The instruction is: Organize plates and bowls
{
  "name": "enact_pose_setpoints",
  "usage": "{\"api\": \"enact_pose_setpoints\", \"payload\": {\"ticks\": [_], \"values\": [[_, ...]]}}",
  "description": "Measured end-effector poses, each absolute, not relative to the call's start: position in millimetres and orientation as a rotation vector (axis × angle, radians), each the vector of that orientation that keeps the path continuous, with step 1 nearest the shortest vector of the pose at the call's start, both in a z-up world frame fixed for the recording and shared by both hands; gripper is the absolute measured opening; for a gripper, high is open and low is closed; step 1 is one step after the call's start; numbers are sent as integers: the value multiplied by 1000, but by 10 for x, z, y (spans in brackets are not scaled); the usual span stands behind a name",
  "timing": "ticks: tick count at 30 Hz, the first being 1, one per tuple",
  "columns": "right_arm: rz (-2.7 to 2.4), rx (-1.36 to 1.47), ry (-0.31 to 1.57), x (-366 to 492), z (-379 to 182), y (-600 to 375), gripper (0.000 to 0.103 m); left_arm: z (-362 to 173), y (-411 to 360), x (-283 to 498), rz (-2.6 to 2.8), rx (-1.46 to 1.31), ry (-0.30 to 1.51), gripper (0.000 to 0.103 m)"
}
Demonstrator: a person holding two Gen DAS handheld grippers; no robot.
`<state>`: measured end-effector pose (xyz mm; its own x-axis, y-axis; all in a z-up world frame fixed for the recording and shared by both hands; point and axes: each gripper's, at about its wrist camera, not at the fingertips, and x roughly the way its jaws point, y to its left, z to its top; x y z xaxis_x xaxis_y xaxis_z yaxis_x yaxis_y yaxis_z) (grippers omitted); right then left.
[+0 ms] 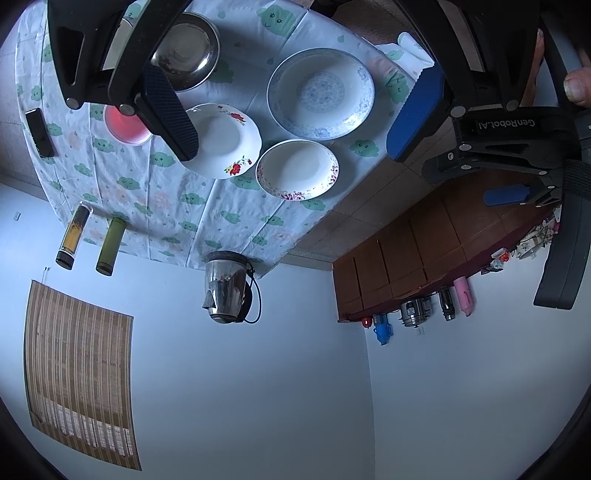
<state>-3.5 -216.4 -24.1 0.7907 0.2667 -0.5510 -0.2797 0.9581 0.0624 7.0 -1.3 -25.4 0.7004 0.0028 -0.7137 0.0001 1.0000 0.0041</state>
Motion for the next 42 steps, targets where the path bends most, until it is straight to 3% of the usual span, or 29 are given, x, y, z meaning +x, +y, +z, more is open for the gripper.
{"api": "enact_pose_setpoints", "payload": {"ticks": [23, 35, 42], "values": [[309, 29, 682, 509, -466, -2101, 103, -424, 56, 612, -4, 15, 886, 103], [284, 97, 828, 1062, -853, -2051, 102, -886, 129, 1198, -31, 3, 1020, 103], [256, 97, 915, 1503, -1110, -2011, 92, -1224, 164, 1563, -24, 15, 1096, 103]]}}
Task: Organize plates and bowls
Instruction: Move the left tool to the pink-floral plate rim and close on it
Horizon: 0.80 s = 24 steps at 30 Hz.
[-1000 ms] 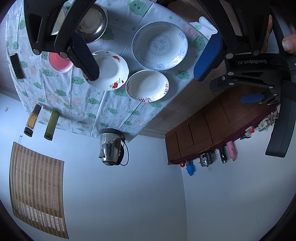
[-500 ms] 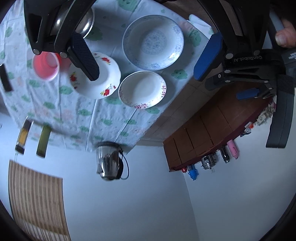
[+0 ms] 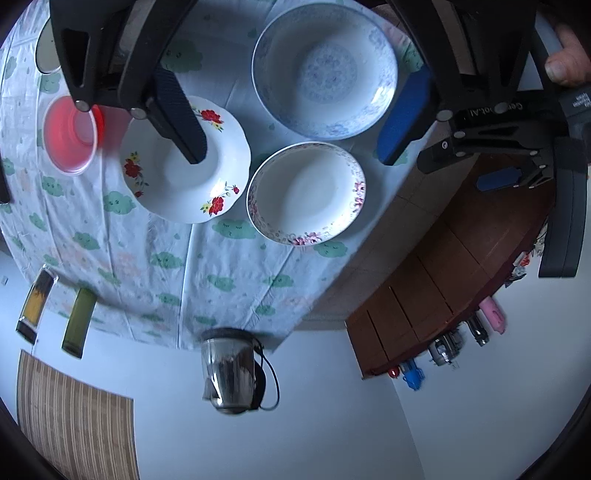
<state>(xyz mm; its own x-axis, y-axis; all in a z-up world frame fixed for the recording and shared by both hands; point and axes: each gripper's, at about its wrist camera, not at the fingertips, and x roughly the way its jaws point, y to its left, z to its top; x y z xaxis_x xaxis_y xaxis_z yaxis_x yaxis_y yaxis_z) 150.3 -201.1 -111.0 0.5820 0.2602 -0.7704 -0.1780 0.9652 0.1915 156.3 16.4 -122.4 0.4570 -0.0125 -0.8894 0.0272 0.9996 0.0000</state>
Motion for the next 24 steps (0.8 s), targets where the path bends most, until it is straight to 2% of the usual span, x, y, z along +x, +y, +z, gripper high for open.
{"api": "enact_pose_setpoints", "payload": {"ticks": [9, 12, 14, 20, 24], "values": [[238, 94, 1011, 2035, -1435, -1947, 83, -1579, 225, 1917, -30, 1, 1182, 101], [246, 92, 1046, 2186, -1544, -1928, 74, -1665, 226, 2037, -24, 7, 1198, 98], [242, 95, 1067, 2300, -1612, -1943, 73, -1728, 238, 2108, -17, 4, 1213, 97], [243, 66, 1101, 2571, -1717, -1933, 72, -1962, 236, 2301, -21, -13, 1280, 88], [266, 45, 1128, 2716, -1814, -1886, 59, -2065, 213, 2376, -24, -20, 1303, 80]]}}
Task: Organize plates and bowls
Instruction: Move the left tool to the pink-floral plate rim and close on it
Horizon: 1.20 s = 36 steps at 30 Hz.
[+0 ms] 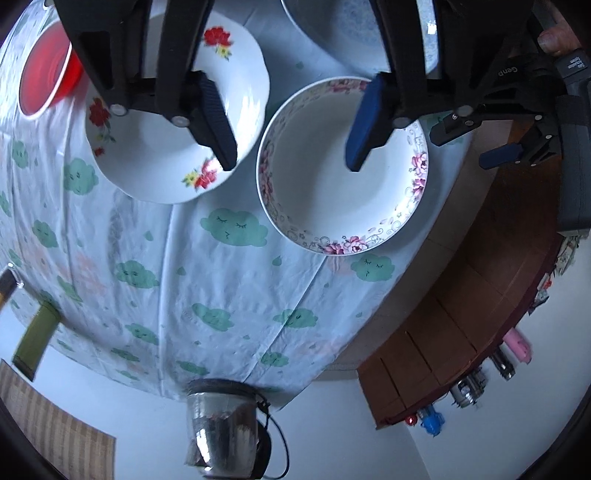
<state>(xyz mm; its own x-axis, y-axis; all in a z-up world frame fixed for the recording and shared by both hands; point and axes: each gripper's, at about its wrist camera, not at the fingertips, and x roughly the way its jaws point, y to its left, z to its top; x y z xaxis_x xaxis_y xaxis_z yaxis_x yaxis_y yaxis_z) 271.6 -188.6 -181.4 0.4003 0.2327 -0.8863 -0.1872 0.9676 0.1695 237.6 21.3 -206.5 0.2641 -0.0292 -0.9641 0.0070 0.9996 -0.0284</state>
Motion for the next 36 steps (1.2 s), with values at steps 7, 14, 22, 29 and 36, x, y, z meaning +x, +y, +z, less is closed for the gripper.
{"api": "enact_pose_setpoints", "payload": {"ticks": [7, 14, 22, 29, 36], "values": [[290, 39, 1193, 2987, -2091, -1840, 44, -2259, 216, 2516, -28, -49, 1357, 63], [277, 15, 1218, 3149, -2270, -1851, 44, -2333, 242, 2592, -27, -60, 1371, 62], [277, 21, 1260, 3238, -2427, -1824, 35, -2390, 179, 2681, -48, -66, 1386, 48], [273, 19, 1288, 3267, -2499, -1825, 28, -2396, 87, 2734, -78, -54, 1382, 34], [273, 22, 1312, 3277, -2568, -1825, 25, -2375, -52, 2788, -83, -11, 1357, 18]]}}
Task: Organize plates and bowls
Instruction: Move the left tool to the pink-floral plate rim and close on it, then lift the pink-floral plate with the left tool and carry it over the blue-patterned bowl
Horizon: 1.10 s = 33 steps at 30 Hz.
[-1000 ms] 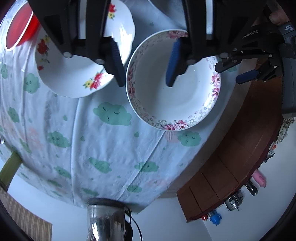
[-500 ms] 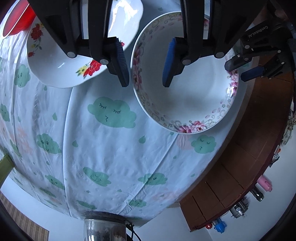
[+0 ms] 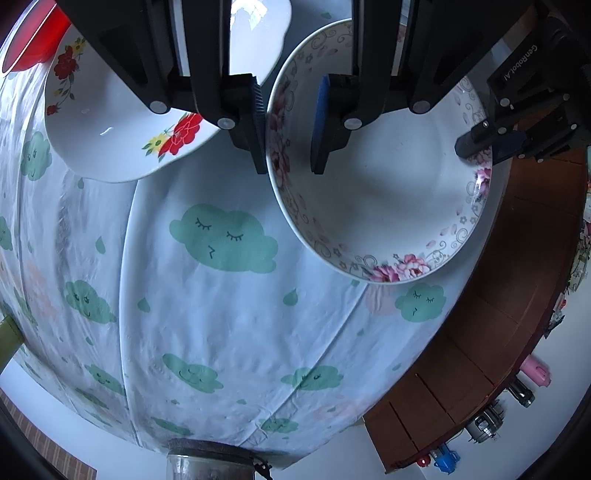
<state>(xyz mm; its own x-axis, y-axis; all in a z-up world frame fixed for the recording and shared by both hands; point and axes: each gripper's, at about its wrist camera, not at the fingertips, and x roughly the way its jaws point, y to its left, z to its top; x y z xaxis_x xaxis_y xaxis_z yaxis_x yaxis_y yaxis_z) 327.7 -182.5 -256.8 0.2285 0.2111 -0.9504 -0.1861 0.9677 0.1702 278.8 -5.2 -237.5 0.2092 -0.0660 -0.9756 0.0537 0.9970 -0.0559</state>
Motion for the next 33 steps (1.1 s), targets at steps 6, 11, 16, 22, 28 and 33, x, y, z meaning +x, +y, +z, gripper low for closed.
{"api": "enact_pose_setpoints", "payload": {"ticks": [6, 11, 16, 22, 28, 33], "values": [[275, 18, 1318, 3277, -2567, -1827, 25, -2372, -9, 2801, -85, -25, 1348, 17], [272, 8, 1326, 3295, -2576, -1816, 25, -2362, -19, 2804, -86, -2, 1340, 17], [271, 1, 1328, 3305, -2583, -1797, 25, -2350, 23, 2815, -88, -13, 1343, 15], [280, -8, 1320, 3256, -2575, -1762, 25, -2280, 1, 2786, -57, 32, 1324, 15], [282, -10, 1322, 3266, -2575, -1777, 25, -2285, -18, 2807, -50, 32, 1328, 15], [279, -6, 1322, 3281, -2559, -1793, 25, -2280, -21, 2795, -50, 27, 1332, 15]]}}
